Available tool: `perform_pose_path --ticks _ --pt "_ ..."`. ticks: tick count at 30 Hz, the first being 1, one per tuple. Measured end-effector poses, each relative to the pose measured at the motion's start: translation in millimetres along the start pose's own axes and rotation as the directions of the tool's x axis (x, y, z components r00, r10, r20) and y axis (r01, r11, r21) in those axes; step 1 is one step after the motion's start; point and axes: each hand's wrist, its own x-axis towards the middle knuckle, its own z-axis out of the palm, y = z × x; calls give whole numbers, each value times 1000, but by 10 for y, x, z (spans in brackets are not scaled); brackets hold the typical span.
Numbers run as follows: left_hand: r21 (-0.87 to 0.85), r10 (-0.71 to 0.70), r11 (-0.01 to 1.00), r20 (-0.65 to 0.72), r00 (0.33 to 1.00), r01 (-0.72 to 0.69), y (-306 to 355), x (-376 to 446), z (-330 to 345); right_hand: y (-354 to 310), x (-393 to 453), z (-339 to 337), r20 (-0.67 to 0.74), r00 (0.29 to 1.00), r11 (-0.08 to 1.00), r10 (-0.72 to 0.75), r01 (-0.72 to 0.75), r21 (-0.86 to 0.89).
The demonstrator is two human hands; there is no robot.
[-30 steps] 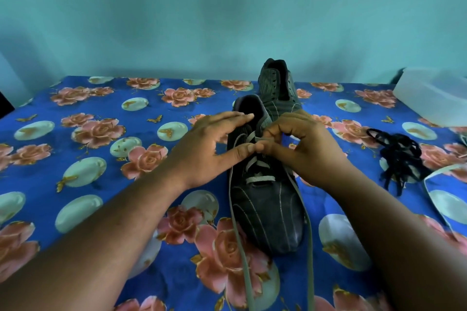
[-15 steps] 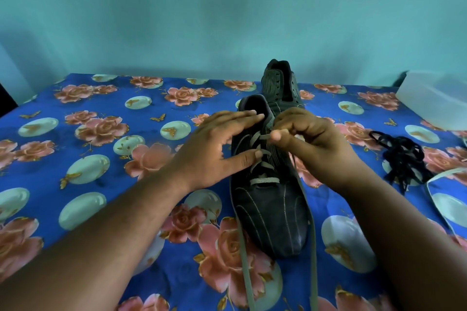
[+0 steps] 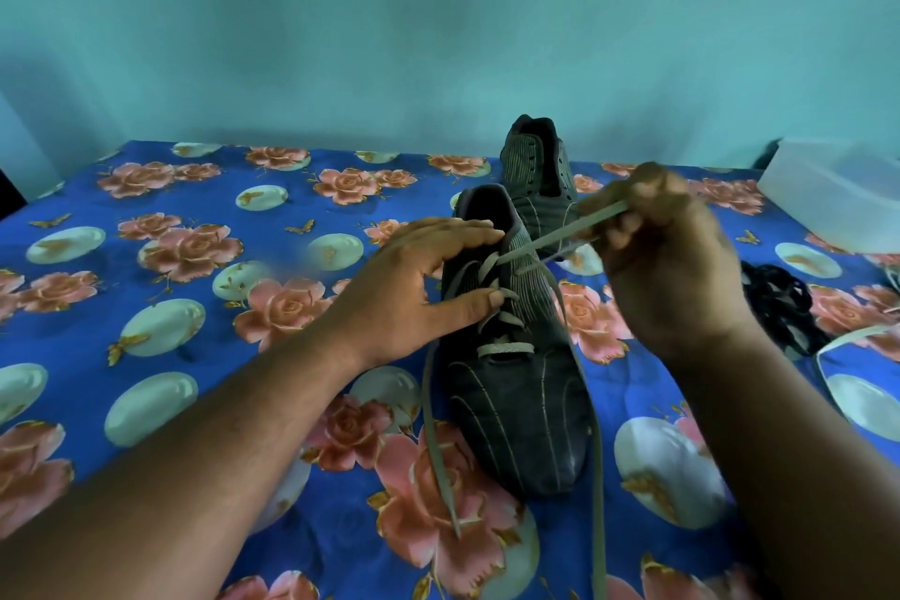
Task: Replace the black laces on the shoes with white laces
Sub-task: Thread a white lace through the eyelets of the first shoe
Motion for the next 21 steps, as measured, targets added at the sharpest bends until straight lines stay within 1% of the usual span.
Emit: perform_pose_path --ticks 1,2,3,4,5,6,7,8,10,11,12,14,17,19,21 --pt "-6 0 1000 3 1000 0 3 2 -6 -26 16 -9 -91 996 999 -10 6 -45" --pt "-8 -1 1000 8 1000 1 5 -2 -11 -16 31 -29 -154 987 972 -42 5 -233" --pt "-2 0 1000 10 1000 0 6 -1 -16 24 46 -52 -168 983 890 -72 -13 -456" --pt "4 1 1000 14 1000 -1 9 -3 -15 87 38 -73 -157 985 789 -77 -37 -613" --pt "5 3 1000 15 1000 -4 11 -3 -12 137 18 -67 -136 988 703 -71 -48 -709" --pt "2 4 1000 13 1000 -4 15 -5 -12 173 -5 -47 -89 991 607 -97 -12 -794" --pt "1 5 1000 12 1000 -5 20 -4 -9 204 -22 -33 -3 991 523 -135 69 -850" --pt "9 6 1000 13 1000 -6 23 -1 -8 229 -24 -26 107 979 460 -175 177 -870" --pt "32 9 999 16 1000 -10 24 4 -8 249 -13 -7 301 921 367 -247 376 -851" --pt "31 10 999 15 1000 -10 24 8 -10 246 -9 14 369 894 326 -256 439 -837" --pt "24 7 1000 16 1000 -7 25 8 -9 249 -12 17 409 879 321 -247 472 -821" --pt "17 2 1000 18 1000 -3 17 11 -6 231 -9 11 427 878 372 -217 479 -795" --pt "1 4 1000 12 1000 -4 12 8 3 180 -20 -22 365 908 441 -204 419 -794" --pt "3 2 1000 13 1000 -3 9 10 5 206 -26 -21 363 915 419 -177 404 -813" --pt "-10 -6 1000 18 1000 6 -2 11 5 276 -20 -18 387 909 342 -151 416 -843"
